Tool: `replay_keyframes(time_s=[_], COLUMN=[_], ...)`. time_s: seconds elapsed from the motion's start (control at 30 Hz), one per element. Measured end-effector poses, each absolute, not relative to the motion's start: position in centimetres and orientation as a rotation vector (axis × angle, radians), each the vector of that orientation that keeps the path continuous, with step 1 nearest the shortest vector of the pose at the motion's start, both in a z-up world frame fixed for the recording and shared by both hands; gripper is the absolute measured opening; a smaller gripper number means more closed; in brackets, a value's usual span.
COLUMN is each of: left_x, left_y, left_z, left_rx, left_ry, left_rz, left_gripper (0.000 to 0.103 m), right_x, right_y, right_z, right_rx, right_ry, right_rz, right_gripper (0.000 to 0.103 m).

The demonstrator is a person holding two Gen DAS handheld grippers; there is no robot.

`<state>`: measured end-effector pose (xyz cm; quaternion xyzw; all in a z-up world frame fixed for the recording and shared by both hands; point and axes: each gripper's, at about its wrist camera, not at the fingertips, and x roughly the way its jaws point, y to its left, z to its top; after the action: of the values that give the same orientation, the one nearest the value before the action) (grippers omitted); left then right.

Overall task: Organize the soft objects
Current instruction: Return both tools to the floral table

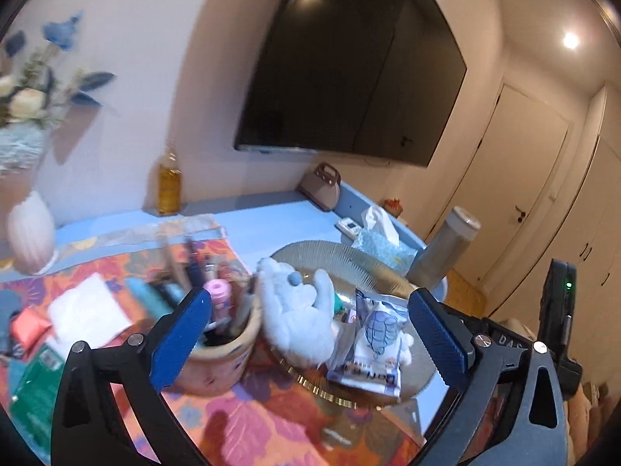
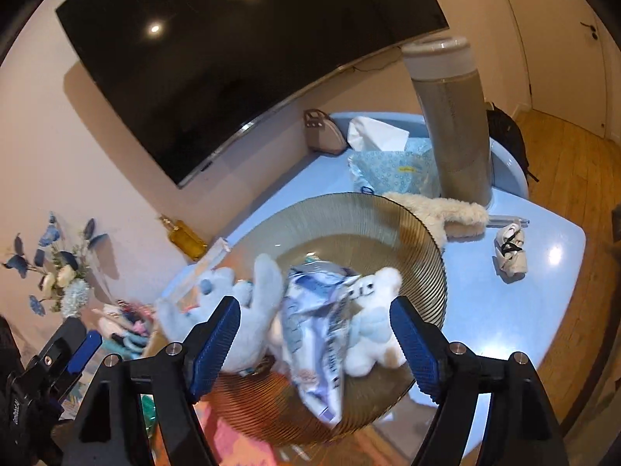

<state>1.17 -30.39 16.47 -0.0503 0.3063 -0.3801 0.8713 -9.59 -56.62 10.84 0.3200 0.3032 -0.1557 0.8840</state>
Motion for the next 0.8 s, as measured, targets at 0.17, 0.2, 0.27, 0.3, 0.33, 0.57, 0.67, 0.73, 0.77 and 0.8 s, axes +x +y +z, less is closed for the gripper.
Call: replay_keyframes(time_s=[0.17,0.2,0.27,0.3,0.33,0.57,0.67,0.73,0.77,0.8], left_x=[-1.7,-2.2,-3.0,-3.1,-3.2,-2.3,-1.0,-0.5,0.0,0.3], left_y=[-22.3,-20.6,-16.4,-14.8,-12.4,-0.1,2.5,3.8,4.7,5.3], left_z=[19.9,20.4,21.4,21.6,21.8,16.2,11.0,7.7,5.8,4.7], left_rx=[-0.117,-0.125,-0.132,-0.125,-0.107,-0.210,-0.224,-0.220,-0.235,-0.253], left_ry=[0.514,0.493,0.473,0.481,0.506,0.651,0.757,0.808,0.839,0.858], left_rz=[-0.717,-0.690,-0.596,-0.547,-0.472,-0.223,-0.173,-0.134,-0.112,-0.104], left_gripper=[0.102,0.102,0.102,0.102,0.102,0.102,0.102,0.102,0.102,0.102], right_x=[-10.7,-10.9,-11.0,-10.8,-10.6,-6.7,-4.3,-3.0,-2.7,-2.3], right_y=[-53.2,-51.7,-49.5,-47.8,-46.5,-33.5,-28.2,-25.9,-25.3,-24.5], right_z=[12.8,13.4,13.9,14.1,14.2,11.7,8.0,5.5,4.8,3.6], right_rx=[0.629,0.602,0.567,0.543,0.525,0.342,0.299,0.260,0.245,0.220], right_ry=[0.590,0.579,0.576,0.577,0.579,0.684,0.782,0.851,0.868,0.893], right_rz=[-0.257,-0.232,-0.188,-0.147,-0.115,0.156,0.263,0.282,0.284,0.276], right_gripper=[0.089,0.092,0.096,0.096,0.096,0.097,0.097,0.097,0.097,0.097])
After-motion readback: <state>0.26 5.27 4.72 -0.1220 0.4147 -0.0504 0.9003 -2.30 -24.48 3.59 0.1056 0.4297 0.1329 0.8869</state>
